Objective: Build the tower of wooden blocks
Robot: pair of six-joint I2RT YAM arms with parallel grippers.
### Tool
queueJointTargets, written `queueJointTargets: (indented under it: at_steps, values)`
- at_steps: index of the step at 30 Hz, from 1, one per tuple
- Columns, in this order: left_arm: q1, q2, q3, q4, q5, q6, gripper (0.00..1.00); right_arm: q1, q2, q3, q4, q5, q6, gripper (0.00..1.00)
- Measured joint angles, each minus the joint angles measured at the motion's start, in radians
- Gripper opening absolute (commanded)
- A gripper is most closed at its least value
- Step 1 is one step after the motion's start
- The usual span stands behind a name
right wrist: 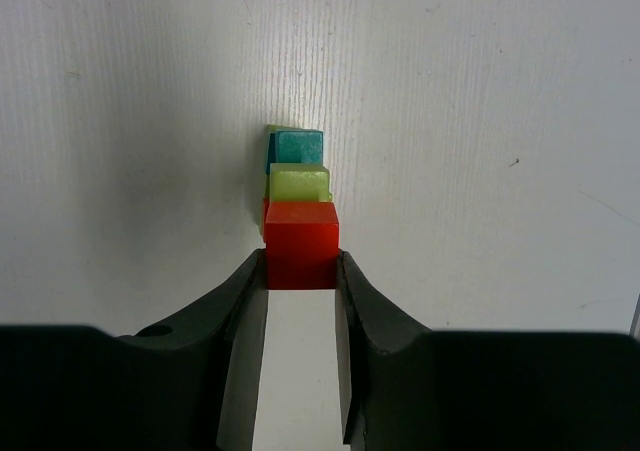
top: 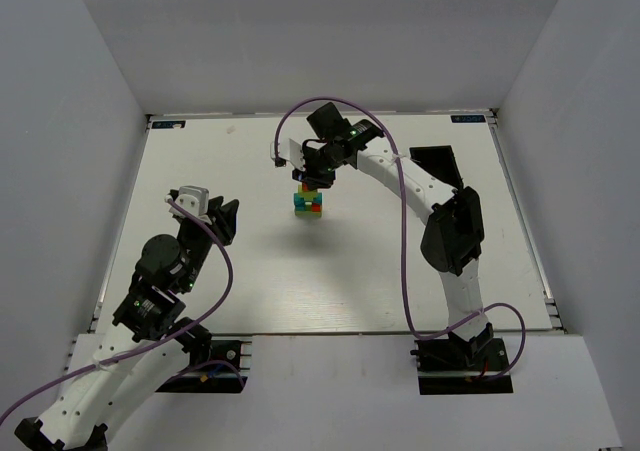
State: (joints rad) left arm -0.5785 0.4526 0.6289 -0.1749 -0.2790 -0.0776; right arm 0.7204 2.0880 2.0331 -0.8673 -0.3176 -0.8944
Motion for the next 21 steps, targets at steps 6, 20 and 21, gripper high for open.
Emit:
queueJointTargets:
  at_steps: [6, 20, 21]
  values:
    - [0.000, 0.000, 0.000, 0.000, 0.000, 0.000, 0.46, 0.000, 0.000, 0.000, -0.001, 0.000, -0.001, 0.04]
    - [0.000, 0.000, 0.000, 0.000, 0.000, 0.000, 0.46, 0.000, 0.004, 0.000, -0.007, 0.001, -0.003, 0.06]
    - [0.000, 0.000, 0.000, 0.000, 0.000, 0.000, 0.46, 0.000, 0.006, 0.000, -0.007, 0.001, -0.003, 0.06]
